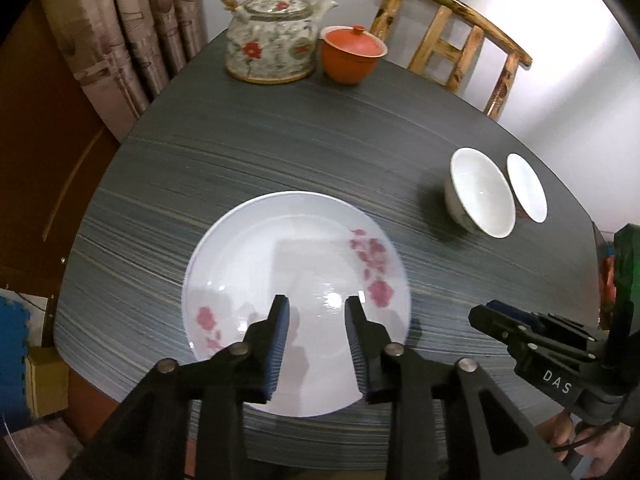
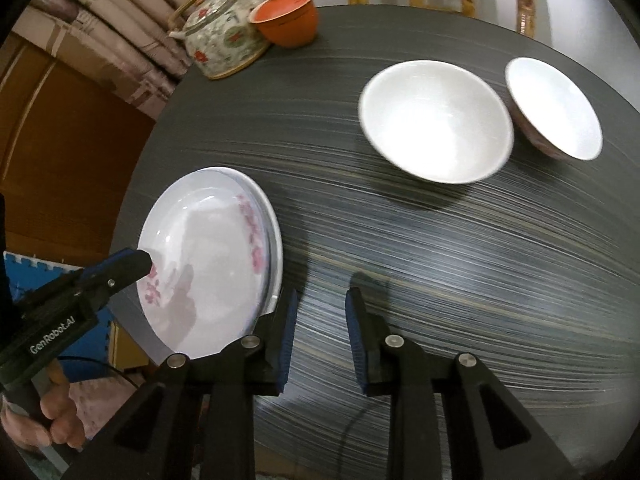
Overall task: Organize plates and bowls
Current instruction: 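Open both tools and lift them off the plate stack, then move both tools toward the plain white bowl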
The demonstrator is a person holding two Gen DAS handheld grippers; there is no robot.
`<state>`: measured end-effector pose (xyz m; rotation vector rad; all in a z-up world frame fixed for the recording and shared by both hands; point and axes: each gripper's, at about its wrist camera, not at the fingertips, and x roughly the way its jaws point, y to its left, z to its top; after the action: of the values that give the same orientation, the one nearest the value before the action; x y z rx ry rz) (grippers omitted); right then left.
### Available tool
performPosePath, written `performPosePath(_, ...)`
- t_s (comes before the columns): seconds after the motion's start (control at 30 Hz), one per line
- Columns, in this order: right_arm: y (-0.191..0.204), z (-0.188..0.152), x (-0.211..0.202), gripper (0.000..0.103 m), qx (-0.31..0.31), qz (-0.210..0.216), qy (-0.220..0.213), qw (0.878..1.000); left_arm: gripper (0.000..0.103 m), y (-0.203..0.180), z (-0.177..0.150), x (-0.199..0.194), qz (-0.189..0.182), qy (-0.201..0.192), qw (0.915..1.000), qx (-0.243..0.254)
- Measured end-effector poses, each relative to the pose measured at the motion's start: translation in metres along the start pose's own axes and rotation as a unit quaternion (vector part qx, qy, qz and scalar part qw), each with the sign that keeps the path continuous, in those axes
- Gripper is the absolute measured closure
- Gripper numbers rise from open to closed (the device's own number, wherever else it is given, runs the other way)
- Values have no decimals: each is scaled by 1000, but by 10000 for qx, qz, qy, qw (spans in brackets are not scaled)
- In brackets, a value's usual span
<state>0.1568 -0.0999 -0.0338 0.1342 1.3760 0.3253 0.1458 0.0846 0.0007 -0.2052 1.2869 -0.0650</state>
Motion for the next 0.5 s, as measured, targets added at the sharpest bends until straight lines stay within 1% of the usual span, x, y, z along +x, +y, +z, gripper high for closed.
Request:
performPosePath(0.1,-10,-2,-7,78,47,-35,-45,10000,72,-10,0,-2,-55,-2,10000,50)
performPosePath(0.17,-18,-3,-13,78,72,-73,-79,9999,68,-16,2,-1,-64,-1,10000,76)
performPosePath(0.23,-26,-4,-18,78,94,-118,-110,9998,66,-21,4,-2,-69,-6,10000,69)
performPosePath(0.5,-65,0,-44,78,298,-346,-267,9986,65,-43,20,0,-152,-30,9997,175)
